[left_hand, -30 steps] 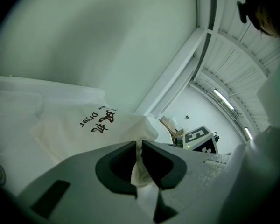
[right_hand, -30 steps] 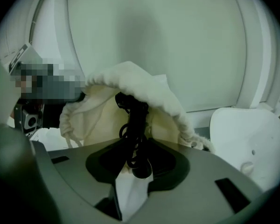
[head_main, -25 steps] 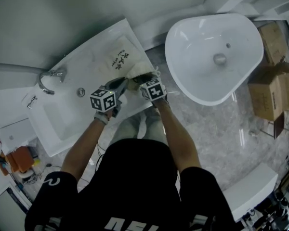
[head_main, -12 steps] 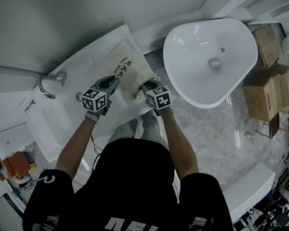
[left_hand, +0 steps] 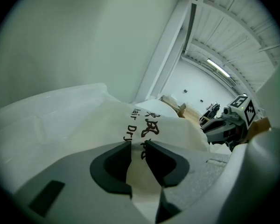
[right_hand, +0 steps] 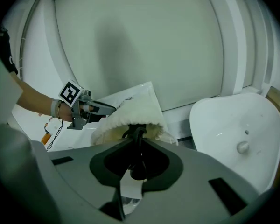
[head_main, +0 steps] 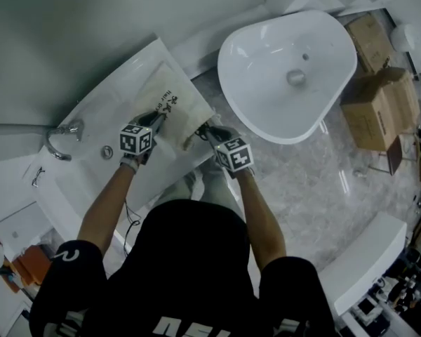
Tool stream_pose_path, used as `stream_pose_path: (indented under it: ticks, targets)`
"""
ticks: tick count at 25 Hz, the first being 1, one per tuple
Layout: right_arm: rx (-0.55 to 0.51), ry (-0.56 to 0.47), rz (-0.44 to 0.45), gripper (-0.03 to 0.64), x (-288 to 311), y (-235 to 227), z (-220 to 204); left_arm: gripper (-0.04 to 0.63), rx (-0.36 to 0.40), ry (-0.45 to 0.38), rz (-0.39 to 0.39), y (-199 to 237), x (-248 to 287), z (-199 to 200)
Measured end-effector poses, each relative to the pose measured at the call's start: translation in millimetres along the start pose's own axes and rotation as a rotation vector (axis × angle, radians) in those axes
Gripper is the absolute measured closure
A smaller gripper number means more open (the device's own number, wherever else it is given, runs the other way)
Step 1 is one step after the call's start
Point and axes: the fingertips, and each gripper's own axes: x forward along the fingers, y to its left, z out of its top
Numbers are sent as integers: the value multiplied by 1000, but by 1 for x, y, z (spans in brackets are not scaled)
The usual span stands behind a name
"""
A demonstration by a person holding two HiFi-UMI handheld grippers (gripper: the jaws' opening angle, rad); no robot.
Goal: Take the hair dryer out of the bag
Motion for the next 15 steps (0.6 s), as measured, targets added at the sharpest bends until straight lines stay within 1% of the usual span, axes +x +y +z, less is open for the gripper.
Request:
stream_pose_path:
  ticks: [2,5,10,15]
  targets:
    - [10,-10,-12,566,-10,-5,-6,508,10,15,-30,-8,5,-3]
    - [21,-15,-23,566,-18,-5,-14,506,15,9,-57,-16,5,-6]
    - [46,-8,-42,566,-29,-2,-21,502,12,-10,-42,-15,2,-3]
    - [46,-20,-73,566,-43,-14,-28,502,-3,-5,-12,-7,4,-3]
